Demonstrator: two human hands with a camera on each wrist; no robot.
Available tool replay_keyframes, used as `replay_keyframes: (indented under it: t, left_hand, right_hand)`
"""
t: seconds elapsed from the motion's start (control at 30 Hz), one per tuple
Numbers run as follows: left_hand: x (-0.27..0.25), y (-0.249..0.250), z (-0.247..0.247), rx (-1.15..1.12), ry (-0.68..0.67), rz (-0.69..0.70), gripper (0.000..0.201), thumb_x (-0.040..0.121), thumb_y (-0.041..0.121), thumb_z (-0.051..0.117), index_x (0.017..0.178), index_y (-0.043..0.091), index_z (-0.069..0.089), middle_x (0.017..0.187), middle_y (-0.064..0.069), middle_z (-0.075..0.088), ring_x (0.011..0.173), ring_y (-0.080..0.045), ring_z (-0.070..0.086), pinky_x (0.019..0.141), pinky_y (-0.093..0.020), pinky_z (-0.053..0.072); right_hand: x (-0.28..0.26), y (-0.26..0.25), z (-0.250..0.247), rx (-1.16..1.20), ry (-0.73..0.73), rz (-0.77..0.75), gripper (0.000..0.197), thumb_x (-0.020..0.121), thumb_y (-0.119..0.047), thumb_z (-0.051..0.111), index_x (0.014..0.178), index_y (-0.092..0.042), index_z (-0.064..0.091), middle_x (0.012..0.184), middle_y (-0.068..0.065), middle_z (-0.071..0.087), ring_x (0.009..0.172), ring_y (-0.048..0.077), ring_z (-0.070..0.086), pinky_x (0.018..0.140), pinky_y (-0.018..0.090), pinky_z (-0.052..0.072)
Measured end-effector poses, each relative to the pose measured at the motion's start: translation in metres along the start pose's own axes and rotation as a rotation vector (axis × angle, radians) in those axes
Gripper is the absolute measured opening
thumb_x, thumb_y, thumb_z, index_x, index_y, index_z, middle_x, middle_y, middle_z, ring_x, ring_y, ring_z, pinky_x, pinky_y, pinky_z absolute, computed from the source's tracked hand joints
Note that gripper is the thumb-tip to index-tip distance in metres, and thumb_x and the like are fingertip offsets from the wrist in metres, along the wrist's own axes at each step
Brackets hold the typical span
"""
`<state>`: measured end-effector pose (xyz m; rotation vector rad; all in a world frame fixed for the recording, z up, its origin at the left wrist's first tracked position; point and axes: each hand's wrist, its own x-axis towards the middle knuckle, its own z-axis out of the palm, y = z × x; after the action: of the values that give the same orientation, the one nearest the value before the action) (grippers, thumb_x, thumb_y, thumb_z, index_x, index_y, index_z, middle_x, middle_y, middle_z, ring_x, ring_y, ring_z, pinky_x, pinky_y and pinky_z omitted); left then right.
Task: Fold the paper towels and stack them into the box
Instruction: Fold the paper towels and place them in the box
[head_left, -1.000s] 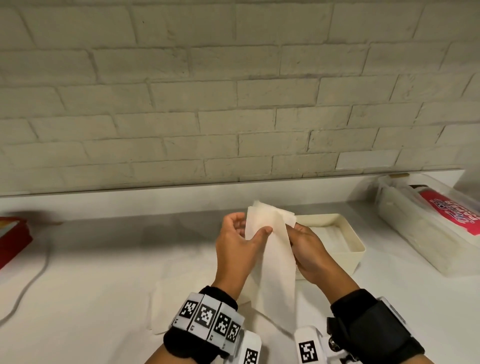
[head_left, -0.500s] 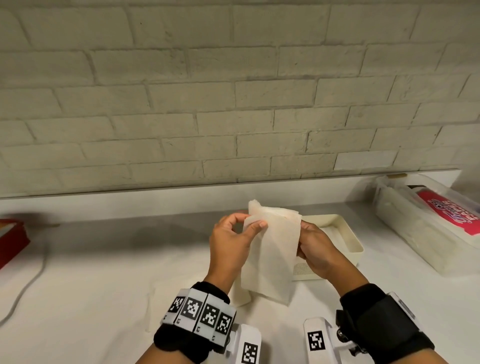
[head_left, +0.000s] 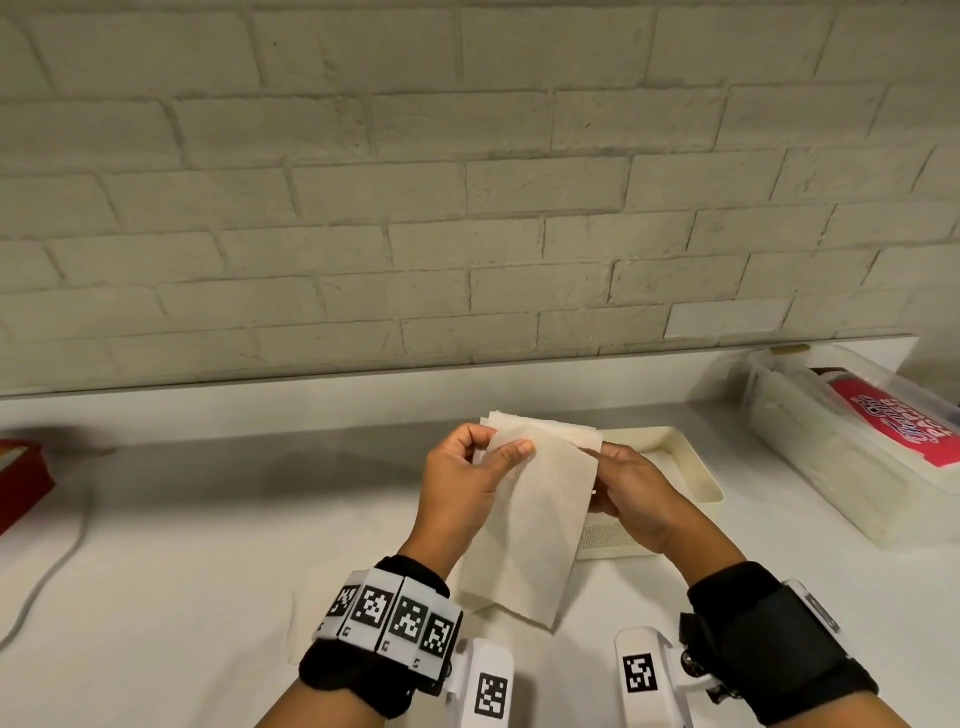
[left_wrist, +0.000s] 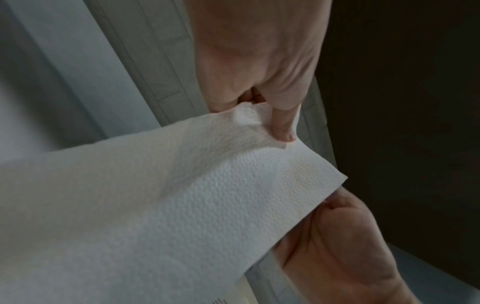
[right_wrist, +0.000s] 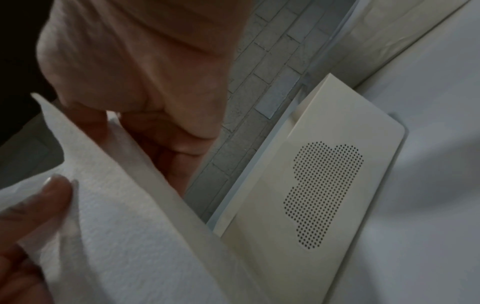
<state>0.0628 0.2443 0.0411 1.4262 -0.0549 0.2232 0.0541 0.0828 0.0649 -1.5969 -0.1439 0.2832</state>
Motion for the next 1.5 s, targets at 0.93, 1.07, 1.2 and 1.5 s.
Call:
replay_keyframes:
  t: [0.93, 1.07, 1.2, 1.5]
  left_hand:
    - [0.047, -0.01, 0.019, 0.292, -0.092, -0.284, 0.036, 0.079, 0.007, 0.073, 0.112, 0.002, 0.059, 0.112, -0.014, 0.066, 0.092, -0.021, 0.063, 0.082, -0.029, 0.051]
    - [0.063, -0.021, 0.037, 0.624, -0.088, -0.195, 0.044, 0.078, 0.013, 0.074, 0.116, 0.006, 0.053, 0.112, -0.009, 0.064, 0.094, -0.02, 0.061, 0.079, -0.024, 0.047]
    - [0.066, -0.029, 0.054, 0.996, -0.214, -0.164, 0.058, 0.084, 0.011, 0.065, 0.134, 0.011, 0.036, 0.112, -0.012, 0.059, 0.1, -0.025, 0.061, 0.077, -0.025, 0.047]
    - [0.06, -0.043, 0.064, 1.329, -0.438, -0.07, 0.061, 0.086, -0.005, 0.047, 0.142, 0.008, 0.023, 0.114, -0.016, 0.055, 0.098, -0.029, 0.061, 0.071, -0.033, 0.049]
  right_hand:
    - [0.034, -0.022, -0.104, -0.704, 0.666, 0.073, 0.023, 0.079, -0.021, 0.07, 0.1, -0.013, 0.064, 0.1, 0.009, 0.065, 0.09, 0.025, 0.061, 0.077, 0.027, 0.047]
    - [0.047, 0.013, -0.113, -0.784, 0.685, 0.201, 0.025, 0.08, -0.016, 0.067, 0.104, -0.018, 0.06, 0.112, 0.007, 0.065, 0.104, 0.026, 0.059, 0.081, 0.026, 0.044]
    - [0.051, 0.033, -0.107, -1.031, 0.605, 0.318, 0.035, 0.084, -0.01, 0.057, 0.117, -0.017, 0.052, 0.113, 0.01, 0.061, 0.103, 0.027, 0.059, 0.073, 0.027, 0.044]
    - [0.057, 0.033, -0.097, -1.374, 0.446, 0.468, 0.039, 0.083, -0.008, 0.055, 0.121, -0.01, 0.044, 0.118, 0.009, 0.057, 0.108, 0.025, 0.057, 0.081, 0.03, 0.047]
